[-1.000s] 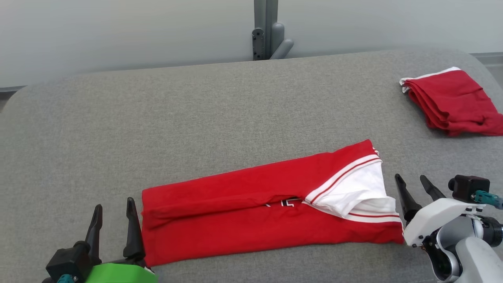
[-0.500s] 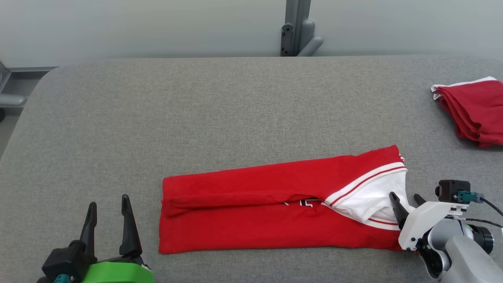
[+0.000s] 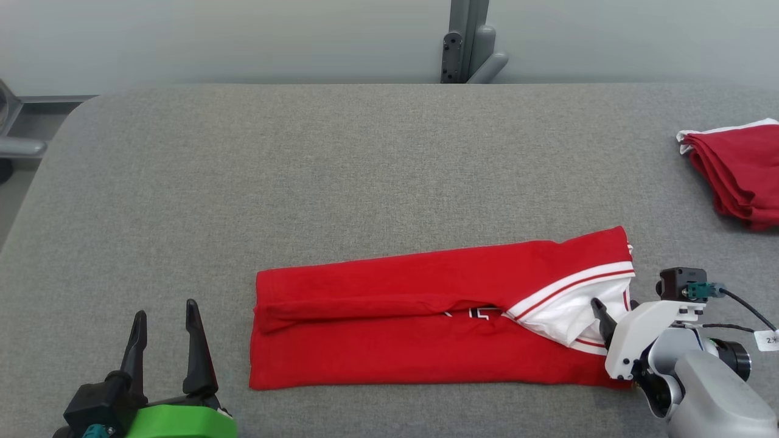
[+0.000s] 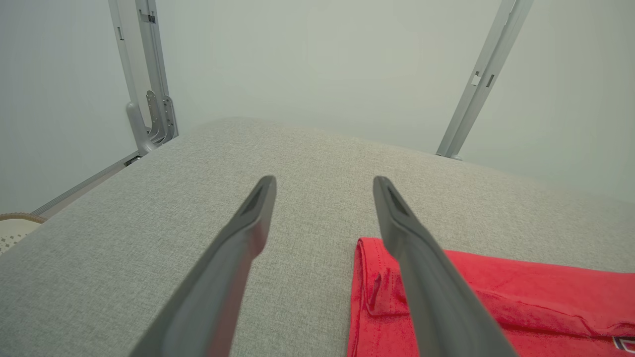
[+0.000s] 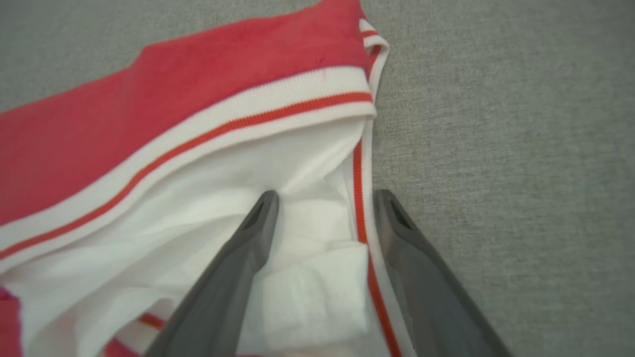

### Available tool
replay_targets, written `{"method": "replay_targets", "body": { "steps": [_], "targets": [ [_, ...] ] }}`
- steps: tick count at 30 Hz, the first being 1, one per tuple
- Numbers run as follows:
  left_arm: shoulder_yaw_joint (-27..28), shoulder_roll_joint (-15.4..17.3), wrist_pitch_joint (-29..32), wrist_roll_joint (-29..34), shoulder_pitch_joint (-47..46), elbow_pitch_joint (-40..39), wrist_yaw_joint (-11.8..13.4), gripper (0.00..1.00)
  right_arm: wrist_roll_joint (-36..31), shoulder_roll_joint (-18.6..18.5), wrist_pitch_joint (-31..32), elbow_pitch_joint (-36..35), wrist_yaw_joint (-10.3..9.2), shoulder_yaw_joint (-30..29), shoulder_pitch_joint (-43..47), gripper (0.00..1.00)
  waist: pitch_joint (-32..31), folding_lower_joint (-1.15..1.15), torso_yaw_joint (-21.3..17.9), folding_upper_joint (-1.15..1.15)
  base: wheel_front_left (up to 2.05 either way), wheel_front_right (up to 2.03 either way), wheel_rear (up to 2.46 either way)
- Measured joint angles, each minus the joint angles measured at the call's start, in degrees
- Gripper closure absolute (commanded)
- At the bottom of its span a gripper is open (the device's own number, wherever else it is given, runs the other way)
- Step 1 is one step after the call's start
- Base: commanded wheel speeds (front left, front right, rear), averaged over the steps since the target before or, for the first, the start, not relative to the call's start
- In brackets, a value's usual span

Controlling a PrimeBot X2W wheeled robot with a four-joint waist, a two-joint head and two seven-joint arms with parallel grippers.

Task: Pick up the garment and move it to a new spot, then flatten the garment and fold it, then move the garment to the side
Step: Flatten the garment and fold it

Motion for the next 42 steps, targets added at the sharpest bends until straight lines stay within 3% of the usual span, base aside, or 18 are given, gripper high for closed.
{"method": "replay_targets", "body": {
  "steps": [2,3,4,8,20,31,42],
  "targets": [
    [0.1,0.0,0.0,0.2,0.0,0.1,-0.2,0.0,0.6,0.0,0.5,0.4,-0.05,1.2,-0.5,0.0,0.0,0.0,0.1,0.0,0.0,0.0,0.0],
    [0.1,-0.1,0.0,0.2,0.0,0.1,-0.2,0.0,0.8,0.0,0.7,0.5,-0.05,1.7,-0.6,0.2,0.0,0.0,0.2,0.0,0.0,0.0,0.0],
    [0.1,-0.1,0.0,0.2,0.0,0.1,-0.2,0.0,1.1,0.0,0.9,0.7,-0.05,2.3,-0.9,0.53,0.0,0.0,0.2,0.0,0.0,0.0,0.0],
    [0.3,-0.3,0.0,0.3,0.0,0.1,-0.2,0.0,2.3,0.2,1.2,0.5,0.12,5.0,-1.4,1.0,0.0,0.0,0.2,0.0,0.0,0.0,0.0],
    [1.1,-1.1,0.0,0.7,0.0,0.4,-0.5,0.0,6.6,-2.9,-0.9,-2.2,0.25,7.5,-2.6,1.0,0.2,0.0,-1.6,0.0,0.0,0.0,0.0],
    [0.9,-1.9,-0.1,1.7,-0.1,1.0,-1.0,0.0,10.9,-10.9,-1.4,-8.6,0.29,3.5,-2.1,1.0,0.5,0.0,-4.9,0.0,0.0,0.0,0.0],
    [0.5,-2.2,-0.1,2.1,-0.2,1.9,-1.6,0.0,15.0,-9.5,2.5,-23.9,0.24,4.7,2.7,1.0,-0.2,0.0,-7.6,0.0,0.0,0.0,0.0]
  ]
}}
